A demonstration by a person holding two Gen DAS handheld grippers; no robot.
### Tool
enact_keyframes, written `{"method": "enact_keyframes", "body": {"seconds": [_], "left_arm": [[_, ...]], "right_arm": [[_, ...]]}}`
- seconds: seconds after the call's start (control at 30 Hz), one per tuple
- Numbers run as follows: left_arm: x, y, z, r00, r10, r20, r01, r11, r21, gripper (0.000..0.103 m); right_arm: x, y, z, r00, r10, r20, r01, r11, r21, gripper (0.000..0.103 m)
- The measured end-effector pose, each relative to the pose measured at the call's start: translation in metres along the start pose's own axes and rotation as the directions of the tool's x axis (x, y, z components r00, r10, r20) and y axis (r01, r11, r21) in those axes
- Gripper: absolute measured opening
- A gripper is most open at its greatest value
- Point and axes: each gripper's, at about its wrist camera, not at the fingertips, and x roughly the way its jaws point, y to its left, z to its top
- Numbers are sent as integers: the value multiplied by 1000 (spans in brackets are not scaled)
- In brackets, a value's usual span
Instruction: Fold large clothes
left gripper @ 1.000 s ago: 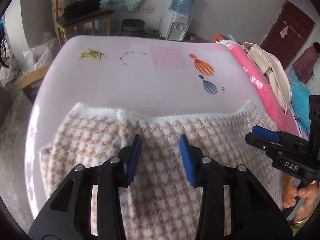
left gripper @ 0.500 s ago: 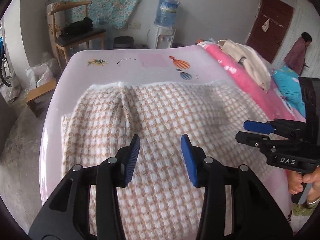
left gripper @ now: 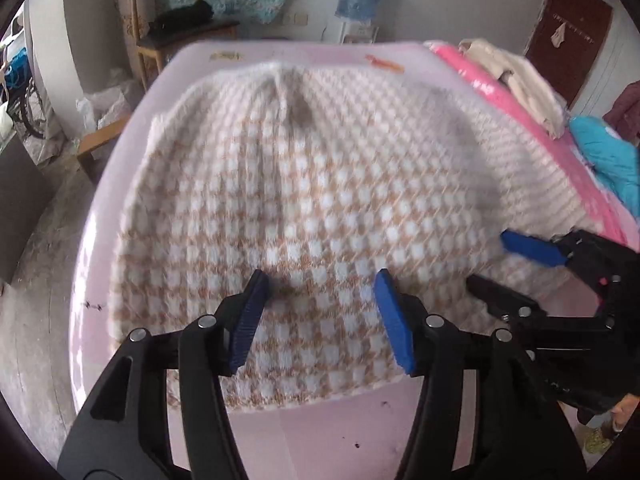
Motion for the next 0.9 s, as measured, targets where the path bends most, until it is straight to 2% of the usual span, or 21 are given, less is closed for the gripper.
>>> {"method": "enact_keyframes", "body": {"seconds": [0.03, 0.1, 0.17, 0.23, 0.3, 0.37, 0.4, 0.5, 0.53, 0.6, 0.67, 0.7, 0.8, 0.9], "left_arm": [[-3, -1, -2, 1000, 1, 24, -1, 1000, 1, 53], [-15, 4, 0, 1000, -18, 21, 19, 999, -27, 53], [-31, 16, -2, 998, -22, 66, 26, 998, -64, 54], [-33, 32, -7, 998, 1, 69, 7, 994, -112, 59], [-18, 52, -14, 1000, -18, 19, 21, 985, -174, 59], [-15, 57, -17, 998, -41, 41, 49, 981, -188, 59], [-15, 55, -15, 999, -35, 31, 40, 982, -182, 59], [-37, 55, -15, 996, -36, 86, 52, 981, -189, 59], [-43, 56, -16, 994, -33, 102, 52, 981, -187, 59], [-40, 61, -18, 996, -8, 92, 26, 980, -197, 60], [-23, 68, -21, 999, -19, 43, 28, 975, -220, 60], [-22, 67, -23, 999, -14, 52, 25, 976, -214, 60], [-29, 56, -20, 998, 29, 52, -19, 983, -185, 60], [-50, 53, -24, 995, 43, 88, -26, 981, -191, 60]], "right_arm": [[-4, 1, 1, 1000, -10, -4, 10, 1000, -7, 51], [-17, -9, 0, 1000, 29, -10, -29, 999, 38, 51], [-31, -32, -9, 1000, -8, 16, 6, 994, 108, 51], [-30, -63, -24, 999, -42, -2, 41, 978, 206, 51], [-13, -95, -40, 998, -14, -54, 31, 944, 328, 51], [0, -110, -51, 996, 51, -77, -16, 918, 396, 51], [-5, -112, -50, 996, 49, -76, -14, 916, 402, 51], [-38, -126, -48, 999, -39, -2, 36, 906, 422, 51], [-47, -136, -53, 998, -54, 14, 42, 891, 452, 51], [-46, -156, -66, 998, -60, -5, 54, 848, 527, 51], [-23, -170, -86, 998, 1, -56, 33, 805, 593, 51], [-19, -172, -92, 999, 9, -42, 19, 795, 606, 50], [-33, -163, -83, 998, -26, -50, 50, 806, 589, 50], [-52, -150, -79, 1000, -6, -23, 18, 816, 577, 51]]}}
